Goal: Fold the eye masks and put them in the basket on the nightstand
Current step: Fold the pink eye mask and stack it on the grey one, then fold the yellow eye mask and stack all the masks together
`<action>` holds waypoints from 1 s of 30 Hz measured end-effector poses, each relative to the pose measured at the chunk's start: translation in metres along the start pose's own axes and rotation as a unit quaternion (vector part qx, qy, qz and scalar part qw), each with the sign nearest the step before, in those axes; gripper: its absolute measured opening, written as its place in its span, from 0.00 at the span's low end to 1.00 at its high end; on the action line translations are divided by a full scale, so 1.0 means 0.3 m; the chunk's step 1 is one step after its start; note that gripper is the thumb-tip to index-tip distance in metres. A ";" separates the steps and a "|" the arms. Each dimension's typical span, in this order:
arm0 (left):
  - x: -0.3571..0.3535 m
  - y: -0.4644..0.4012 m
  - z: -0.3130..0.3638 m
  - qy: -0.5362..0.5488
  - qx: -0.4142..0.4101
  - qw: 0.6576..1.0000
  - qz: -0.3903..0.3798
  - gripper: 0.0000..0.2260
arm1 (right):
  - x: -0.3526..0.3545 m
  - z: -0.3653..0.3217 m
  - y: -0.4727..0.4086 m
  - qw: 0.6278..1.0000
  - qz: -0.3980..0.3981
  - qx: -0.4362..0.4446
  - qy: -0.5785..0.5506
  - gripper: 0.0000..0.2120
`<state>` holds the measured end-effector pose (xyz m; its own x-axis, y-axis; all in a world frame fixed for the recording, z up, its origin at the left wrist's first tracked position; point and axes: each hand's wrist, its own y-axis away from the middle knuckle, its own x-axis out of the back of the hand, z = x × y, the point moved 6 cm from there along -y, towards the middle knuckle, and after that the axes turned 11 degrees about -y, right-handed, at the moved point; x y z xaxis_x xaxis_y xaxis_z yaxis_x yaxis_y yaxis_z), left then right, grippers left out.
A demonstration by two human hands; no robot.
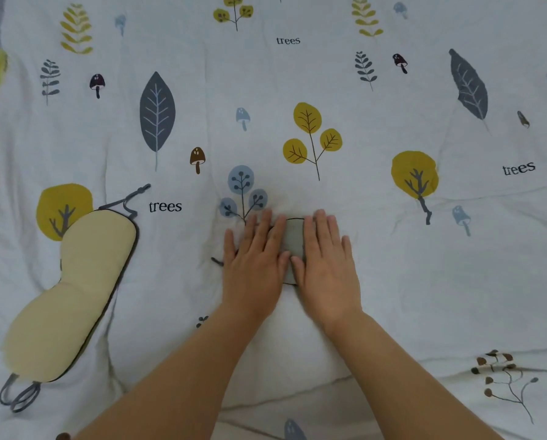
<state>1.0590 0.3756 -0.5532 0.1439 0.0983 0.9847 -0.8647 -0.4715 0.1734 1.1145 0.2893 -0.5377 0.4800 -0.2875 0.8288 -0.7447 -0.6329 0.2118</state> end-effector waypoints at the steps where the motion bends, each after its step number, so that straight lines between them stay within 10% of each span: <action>1: -0.015 -0.004 -0.008 -0.006 0.001 1.000 -0.006 0.23 | -0.014 0.011 -0.003 1.000 -0.016 0.000 0.012 0.32; 14: 0.123 0.019 -0.036 0.144 0.057 0.987 -0.048 0.22 | 0.095 -0.066 -0.020 0.991 -0.118 -0.059 0.026 0.28; 20: 0.231 0.118 -0.142 0.218 0.135 0.966 -0.025 0.13 | 0.161 -0.293 0.012 0.993 -0.086 0.073 0.017 0.10; 30: 0.282 0.308 -0.447 0.219 0.232 0.947 -0.030 0.13 | 0.011 -0.599 0.086 0.952 -0.218 0.190 0.102 0.12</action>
<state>0.9267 0.4578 -0.4563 -0.1155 0.4441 0.8885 -0.5428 -0.7774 0.3180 1.0136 0.4011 -0.4365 0.5754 0.1829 0.7971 -0.2562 -0.8853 0.3881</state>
